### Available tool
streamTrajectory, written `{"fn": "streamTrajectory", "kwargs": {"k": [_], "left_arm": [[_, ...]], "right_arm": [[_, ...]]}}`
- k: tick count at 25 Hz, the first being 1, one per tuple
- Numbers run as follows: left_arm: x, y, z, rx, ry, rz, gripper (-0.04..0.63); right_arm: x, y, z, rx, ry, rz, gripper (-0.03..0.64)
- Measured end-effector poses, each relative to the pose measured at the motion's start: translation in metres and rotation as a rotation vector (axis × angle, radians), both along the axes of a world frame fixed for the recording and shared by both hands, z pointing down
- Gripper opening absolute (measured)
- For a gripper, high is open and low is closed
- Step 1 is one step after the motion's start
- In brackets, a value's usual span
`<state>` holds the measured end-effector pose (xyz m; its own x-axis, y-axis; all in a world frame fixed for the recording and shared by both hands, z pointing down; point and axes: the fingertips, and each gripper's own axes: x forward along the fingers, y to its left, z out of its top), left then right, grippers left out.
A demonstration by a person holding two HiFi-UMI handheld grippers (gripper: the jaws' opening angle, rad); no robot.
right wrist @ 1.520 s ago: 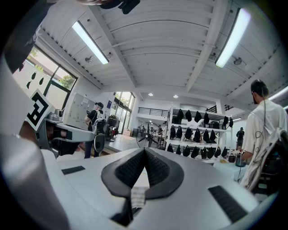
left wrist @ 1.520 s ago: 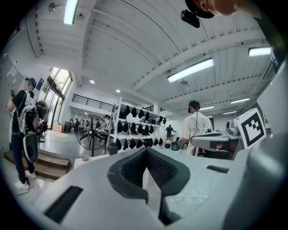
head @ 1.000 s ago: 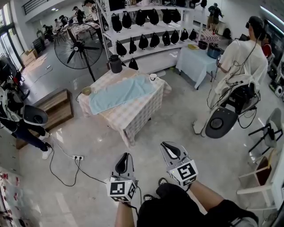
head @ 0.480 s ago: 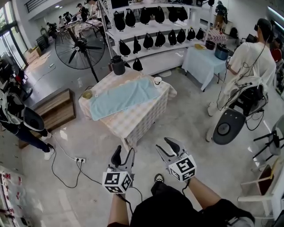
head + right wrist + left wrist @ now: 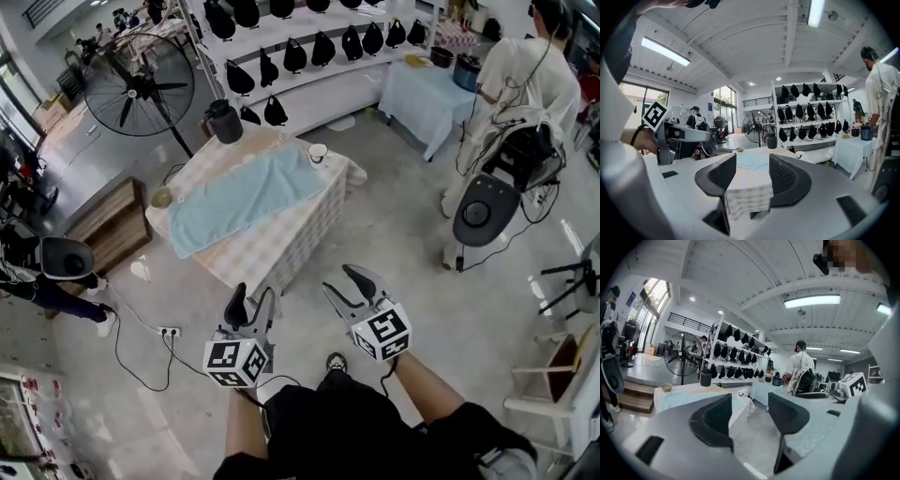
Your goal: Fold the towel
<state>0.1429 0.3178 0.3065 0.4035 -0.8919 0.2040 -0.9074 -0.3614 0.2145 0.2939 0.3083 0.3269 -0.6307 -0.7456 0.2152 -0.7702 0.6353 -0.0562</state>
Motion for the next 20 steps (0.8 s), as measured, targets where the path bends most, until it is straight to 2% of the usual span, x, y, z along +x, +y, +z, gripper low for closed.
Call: {"fn": "streamTrajectory", "kwargs": {"k": [4, 10, 20], "left_arm": [[-0.002, -0.027, 0.013, -0.040, -0.003, 0.010, 0.222], [-0.007, -0.095, 0.018, -0.041, 0.017, 0.033, 0.222], [-0.044, -0.264, 0.030, -0.030, 0.055, 0.127, 0.222]], "right_arm": [[0.002, -0.023, 0.019, -0.043, -0.020, 0.016, 0.202], [-0.003, -0.079, 0.036, -0.089, -0.007, 0.029, 0.202], [-0.046, -0.228, 0.050, -0.087, 0.098, 0.053, 0.202]]}}
